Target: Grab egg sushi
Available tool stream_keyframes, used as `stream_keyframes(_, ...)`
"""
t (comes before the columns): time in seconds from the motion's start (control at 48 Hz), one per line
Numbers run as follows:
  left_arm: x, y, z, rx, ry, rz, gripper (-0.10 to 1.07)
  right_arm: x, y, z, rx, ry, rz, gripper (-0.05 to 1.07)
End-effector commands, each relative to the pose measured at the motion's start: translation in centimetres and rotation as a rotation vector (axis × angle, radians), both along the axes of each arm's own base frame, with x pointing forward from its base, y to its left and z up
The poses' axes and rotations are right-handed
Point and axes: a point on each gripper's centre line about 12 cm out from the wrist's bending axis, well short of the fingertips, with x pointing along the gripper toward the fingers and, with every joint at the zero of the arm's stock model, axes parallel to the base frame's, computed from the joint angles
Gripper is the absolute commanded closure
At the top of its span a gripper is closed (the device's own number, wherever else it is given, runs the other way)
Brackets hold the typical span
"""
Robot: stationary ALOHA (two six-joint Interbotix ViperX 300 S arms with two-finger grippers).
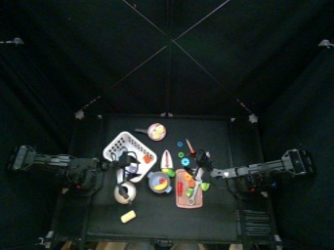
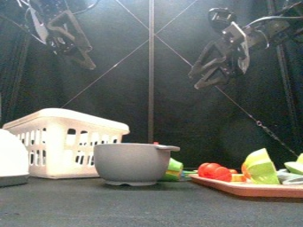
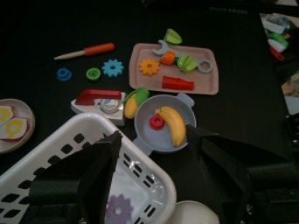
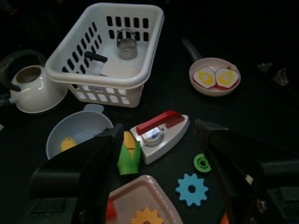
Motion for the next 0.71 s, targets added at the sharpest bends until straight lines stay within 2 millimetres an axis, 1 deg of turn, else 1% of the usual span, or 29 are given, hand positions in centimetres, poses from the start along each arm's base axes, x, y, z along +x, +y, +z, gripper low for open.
stream_keyframes(0.0,0.1,0.0,0.4,0.001,-0.018,-0.002,0.03,0.3,-0.1,1.1,-0.002,-0.029,-0.003,0.06)
stream_keyframes(0.104,0.1,-0.3,0.4,-0.006,-0.018,-0.012,0.03,0.3,0.0,1.1,-0.003,-0.029,0.002,0.06)
stream_keyframes(0.229,0.0,-1.6,0.3,-0.007,-0.013,-0.062,0.03,0.4,0.0,1.1,-0.003,-0.029,0.002,0.06)
stream_keyframes(0.354,0.0,-4.1,-0.1,-0.029,0.001,-0.145,0.03,0.2,0.0,0.9,0.003,-0.026,-0.001,0.06)
stream_keyframes(0.458,0.4,-6.7,0.2,-0.114,0.033,-0.194,0.03,0.3,0.0,0.9,0.005,-0.026,-0.001,0.06)
stream_keyframes(0.521,0.8,-7.8,0.6,-0.146,0.082,-0.2,0.03,0.3,0.0,0.9,0.005,-0.026,-0.001,0.06)
stream_keyframes(0.583,1.1,-8.7,0.6,-0.157,0.167,-0.196,0.03,0.3,0.1,1.0,0.006,-0.028,0.0,0.06)
stream_keyframes(0.688,1.8,-9.5,-0.6,-0.143,0.364,-0.14,0.03,0.3,0.1,1.0,0.011,-0.029,0.001,0.06)
